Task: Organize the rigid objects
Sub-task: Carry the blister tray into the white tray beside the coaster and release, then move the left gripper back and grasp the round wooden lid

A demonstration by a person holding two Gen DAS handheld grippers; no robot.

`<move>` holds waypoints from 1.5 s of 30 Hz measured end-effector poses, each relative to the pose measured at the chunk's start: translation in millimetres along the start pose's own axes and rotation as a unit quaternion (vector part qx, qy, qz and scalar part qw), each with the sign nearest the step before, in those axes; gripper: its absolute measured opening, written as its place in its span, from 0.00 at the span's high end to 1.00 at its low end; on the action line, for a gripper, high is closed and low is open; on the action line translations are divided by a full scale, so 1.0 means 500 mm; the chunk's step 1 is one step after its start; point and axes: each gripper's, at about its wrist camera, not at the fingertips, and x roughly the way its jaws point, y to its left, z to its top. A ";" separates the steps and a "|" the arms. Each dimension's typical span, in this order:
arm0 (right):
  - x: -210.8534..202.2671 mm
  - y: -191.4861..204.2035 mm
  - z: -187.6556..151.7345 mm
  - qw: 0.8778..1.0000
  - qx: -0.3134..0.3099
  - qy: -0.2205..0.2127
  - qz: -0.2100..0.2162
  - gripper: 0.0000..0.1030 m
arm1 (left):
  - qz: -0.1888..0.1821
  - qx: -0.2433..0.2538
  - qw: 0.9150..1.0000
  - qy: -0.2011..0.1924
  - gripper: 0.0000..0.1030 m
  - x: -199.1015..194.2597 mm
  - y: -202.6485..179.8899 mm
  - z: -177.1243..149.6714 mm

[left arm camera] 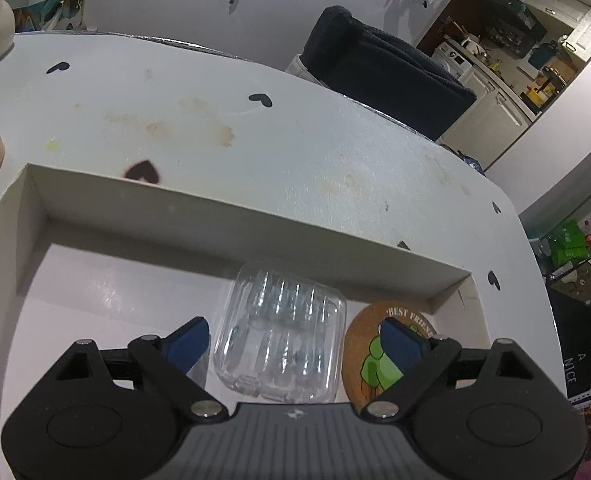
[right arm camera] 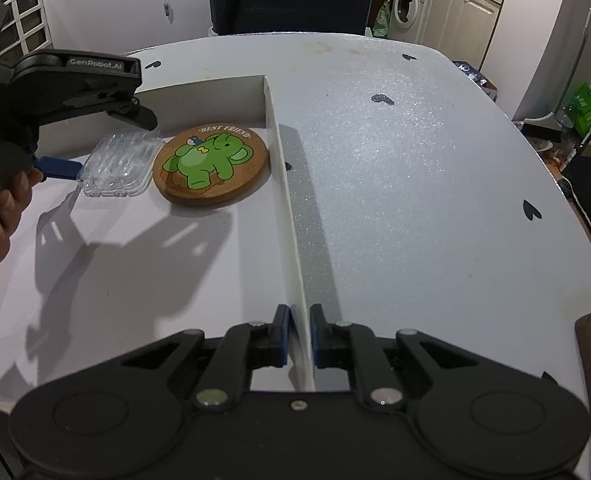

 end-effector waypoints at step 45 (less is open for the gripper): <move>-0.001 -0.005 -0.008 1.000 -0.009 -0.008 0.013 0.90 | -0.056 0.186 0.979 -0.057 0.00 -0.327 0.193 -0.130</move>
